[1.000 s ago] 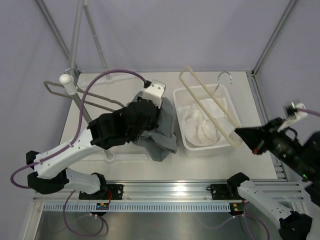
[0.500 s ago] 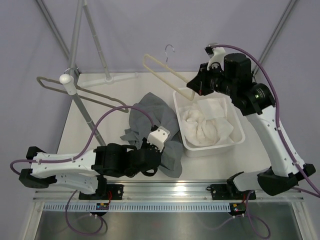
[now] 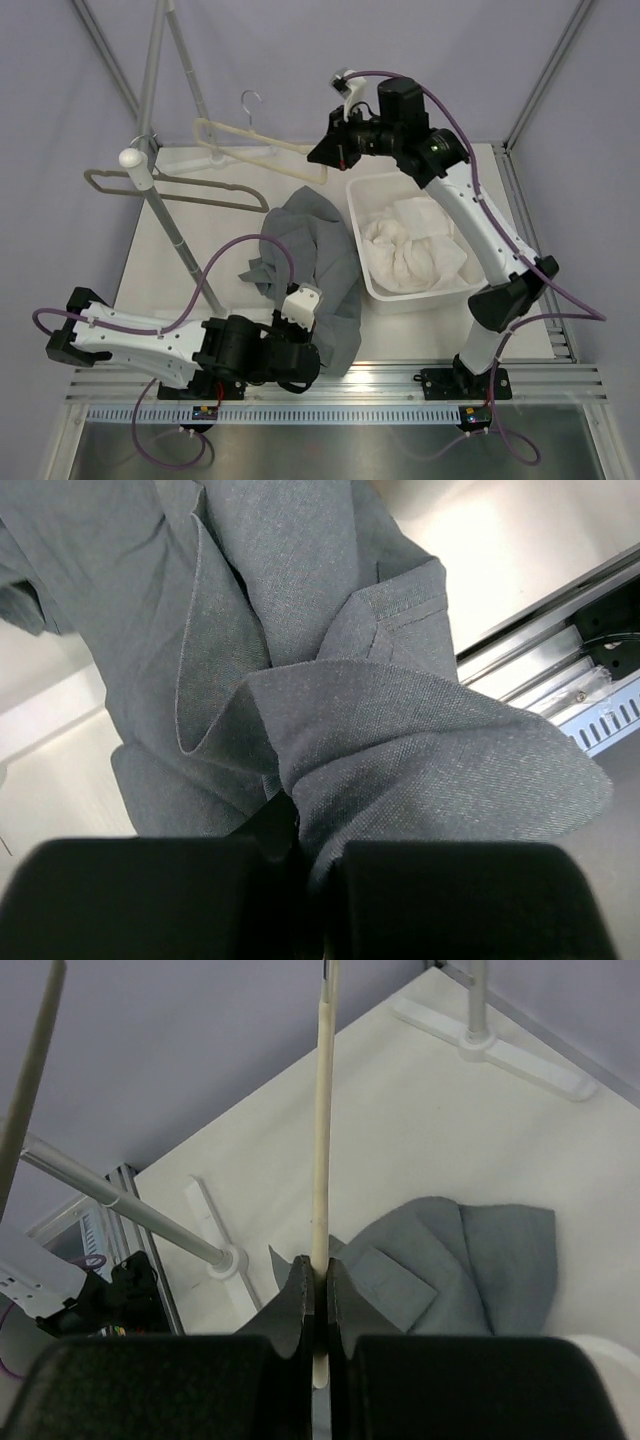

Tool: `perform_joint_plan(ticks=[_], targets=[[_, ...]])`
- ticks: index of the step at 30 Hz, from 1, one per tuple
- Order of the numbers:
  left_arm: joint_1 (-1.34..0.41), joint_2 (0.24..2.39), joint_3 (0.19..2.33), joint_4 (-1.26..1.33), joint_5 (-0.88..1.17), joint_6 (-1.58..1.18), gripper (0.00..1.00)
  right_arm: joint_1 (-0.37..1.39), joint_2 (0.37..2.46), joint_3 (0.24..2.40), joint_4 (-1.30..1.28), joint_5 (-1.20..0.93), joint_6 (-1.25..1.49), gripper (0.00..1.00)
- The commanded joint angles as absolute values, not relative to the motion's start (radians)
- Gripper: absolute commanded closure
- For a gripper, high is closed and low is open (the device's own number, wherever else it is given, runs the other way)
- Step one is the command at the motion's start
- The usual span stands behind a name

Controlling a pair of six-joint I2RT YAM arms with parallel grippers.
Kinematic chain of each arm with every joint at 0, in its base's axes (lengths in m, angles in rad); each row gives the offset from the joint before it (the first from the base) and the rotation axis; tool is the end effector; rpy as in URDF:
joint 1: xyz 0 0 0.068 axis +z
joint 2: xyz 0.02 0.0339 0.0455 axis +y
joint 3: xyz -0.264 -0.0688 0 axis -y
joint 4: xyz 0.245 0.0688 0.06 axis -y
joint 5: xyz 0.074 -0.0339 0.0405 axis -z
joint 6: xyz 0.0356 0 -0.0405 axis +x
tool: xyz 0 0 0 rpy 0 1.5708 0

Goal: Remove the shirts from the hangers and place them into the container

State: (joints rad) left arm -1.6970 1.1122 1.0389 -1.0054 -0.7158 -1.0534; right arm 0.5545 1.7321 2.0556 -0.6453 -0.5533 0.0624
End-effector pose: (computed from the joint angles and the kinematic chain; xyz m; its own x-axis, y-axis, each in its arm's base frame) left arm -0.0019 -0.2009 0.3032 -0.6296 0.2477 -0.7363 0.4860 0.8651 -0.1246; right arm 0.3086 0.2131 0.4759 -0.3227 -0.1375 -0.9365 -0.8533 0.4703 0.2250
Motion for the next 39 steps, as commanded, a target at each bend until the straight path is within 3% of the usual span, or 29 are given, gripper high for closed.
perform_joint_plan(ticks=[1, 9, 28, 39], targets=[[-1.724, 1.124, 1.023, -1.008, -0.779, -1.198, 1.00, 0.644, 1.829, 2.210, -0.610, -0.678, -0.057, 1.00], [-1.761, 1.109, 0.943, -1.011, -0.770, -1.307, 1.00, 0.712, 2.108, 2.650, -0.733, -0.761, -0.081, 1.00], [-1.779, 1.074, 0.890, -0.980, -0.782, -1.348, 1.00, 0.828, 2.250, 2.712, -0.505, -0.913, -0.037, 1.00], [-1.779, 1.078, 0.867, -0.940, -0.767, -1.339, 1.00, 0.845, 2.195, 2.709, -0.411, -0.907, -0.018, 1.00]])
